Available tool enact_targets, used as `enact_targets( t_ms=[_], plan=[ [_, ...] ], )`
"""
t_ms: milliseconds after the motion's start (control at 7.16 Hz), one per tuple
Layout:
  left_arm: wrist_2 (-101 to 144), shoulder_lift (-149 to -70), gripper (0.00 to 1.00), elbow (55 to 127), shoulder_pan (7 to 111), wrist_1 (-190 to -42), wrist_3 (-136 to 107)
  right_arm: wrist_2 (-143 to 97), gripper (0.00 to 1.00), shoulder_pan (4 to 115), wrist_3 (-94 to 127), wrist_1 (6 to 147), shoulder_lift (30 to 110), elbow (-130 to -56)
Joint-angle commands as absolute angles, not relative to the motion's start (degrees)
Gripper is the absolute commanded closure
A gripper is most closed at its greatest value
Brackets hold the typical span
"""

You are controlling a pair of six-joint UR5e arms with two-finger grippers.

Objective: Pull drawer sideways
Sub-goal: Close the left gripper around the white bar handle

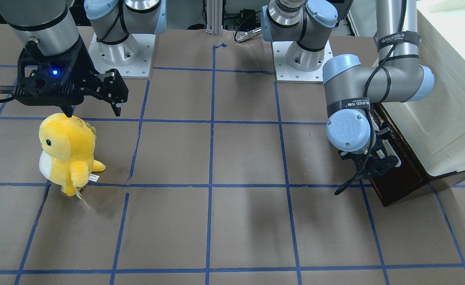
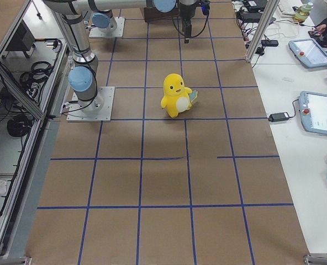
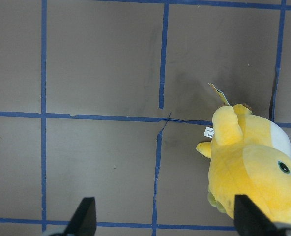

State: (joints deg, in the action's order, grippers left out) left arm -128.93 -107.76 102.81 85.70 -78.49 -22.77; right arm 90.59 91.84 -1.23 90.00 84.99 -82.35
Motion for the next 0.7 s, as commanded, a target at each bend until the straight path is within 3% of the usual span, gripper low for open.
enact_targets(
  t_ms=[0,559],
  plan=[
    [-129.02,-107.58,0.46,102.57,85.69,-78.57,-22.68,90.53,0.0,91.85,-1.23,90.0,84.99,-82.35],
    [-129.11,-107.49,0.55,102.57,85.69,-78.84,-22.85,90.61,0.0,91.85,-1.32,90.0,84.99,-82.35]
  ],
)
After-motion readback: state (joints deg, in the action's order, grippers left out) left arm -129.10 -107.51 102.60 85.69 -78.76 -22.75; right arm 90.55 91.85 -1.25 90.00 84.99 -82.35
